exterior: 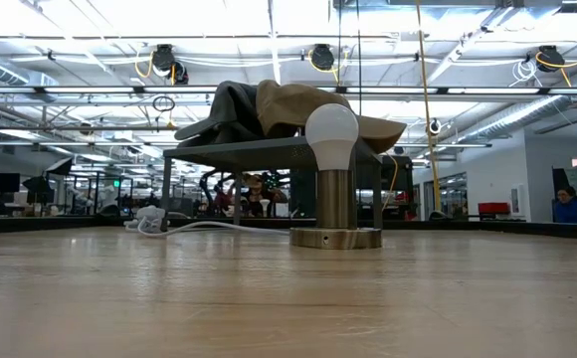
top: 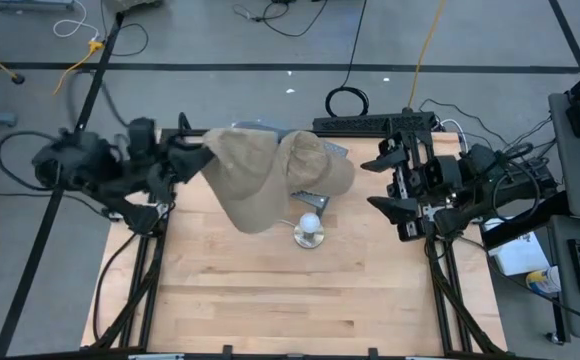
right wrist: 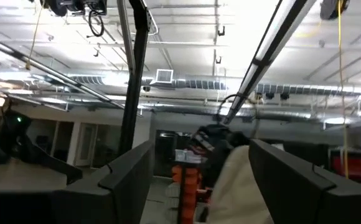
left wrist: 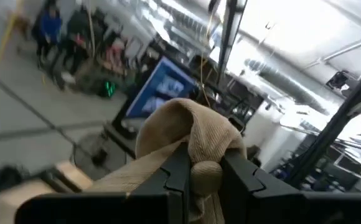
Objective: Pick & Place hat
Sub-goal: Stack the brown cap on top of the brown cap on the shelf
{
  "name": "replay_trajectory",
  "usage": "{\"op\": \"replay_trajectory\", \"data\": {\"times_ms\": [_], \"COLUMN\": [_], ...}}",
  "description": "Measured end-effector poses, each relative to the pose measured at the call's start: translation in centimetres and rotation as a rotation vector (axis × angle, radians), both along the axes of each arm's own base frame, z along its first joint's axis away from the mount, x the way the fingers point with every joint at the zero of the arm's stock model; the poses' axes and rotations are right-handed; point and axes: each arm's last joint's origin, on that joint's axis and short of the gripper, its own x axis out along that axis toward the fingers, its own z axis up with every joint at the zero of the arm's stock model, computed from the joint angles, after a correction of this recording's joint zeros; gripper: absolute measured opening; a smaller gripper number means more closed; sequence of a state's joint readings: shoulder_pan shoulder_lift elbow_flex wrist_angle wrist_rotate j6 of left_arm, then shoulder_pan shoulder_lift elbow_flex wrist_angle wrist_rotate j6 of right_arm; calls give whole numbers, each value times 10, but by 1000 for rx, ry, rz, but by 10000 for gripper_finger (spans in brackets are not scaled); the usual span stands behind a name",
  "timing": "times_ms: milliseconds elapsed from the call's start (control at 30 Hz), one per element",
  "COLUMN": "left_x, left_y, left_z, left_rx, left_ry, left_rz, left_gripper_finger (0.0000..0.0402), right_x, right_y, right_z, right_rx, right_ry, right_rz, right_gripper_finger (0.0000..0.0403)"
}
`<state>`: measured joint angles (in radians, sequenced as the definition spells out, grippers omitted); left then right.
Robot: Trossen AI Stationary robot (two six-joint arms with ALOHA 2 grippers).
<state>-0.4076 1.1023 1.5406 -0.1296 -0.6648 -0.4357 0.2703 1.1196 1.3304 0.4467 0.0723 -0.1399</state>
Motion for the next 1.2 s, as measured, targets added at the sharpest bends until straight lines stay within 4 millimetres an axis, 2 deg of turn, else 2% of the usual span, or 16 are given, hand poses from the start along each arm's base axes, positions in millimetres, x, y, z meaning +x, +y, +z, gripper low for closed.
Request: {"op": "replay_trajectory", "data": {"times_ms": [167,367,500,667,767,900,1067,1200], "left_x": [14,34,59,89,108,131,160,171], "left_y": [24,55,76,101,113,126,141,150], "left_z": [-11,-17,-22,-32,-34,-34,-40,-42], "left_rx": [-125,-281,-377,-503,-549,-597,-666,-715], "left_ry": [47,15,-51,-113,-114,-82,70,175], "left_rz": [-54,1,6,40,67,56,9,19], "left_gripper_finger": [52,52,52,52,52,52,52,52], "right_x": [-6,-11,-13,-15,-18,-19,-21,-22], "right_y": [-2,2,7,11,14,18,22,25], "right_z": [-2,-8,-8,-7,-6,-5,-6,-6], "right_rx": [58,45,18,61,74,65,48,22], "right_ry": [71,169,166,173,158,156,159,159], "right_rz": [46,65,71,-61,-82,-75,-63,-60], "right_gripper_finger": [254,253,253,253,253,253,253,253]}}
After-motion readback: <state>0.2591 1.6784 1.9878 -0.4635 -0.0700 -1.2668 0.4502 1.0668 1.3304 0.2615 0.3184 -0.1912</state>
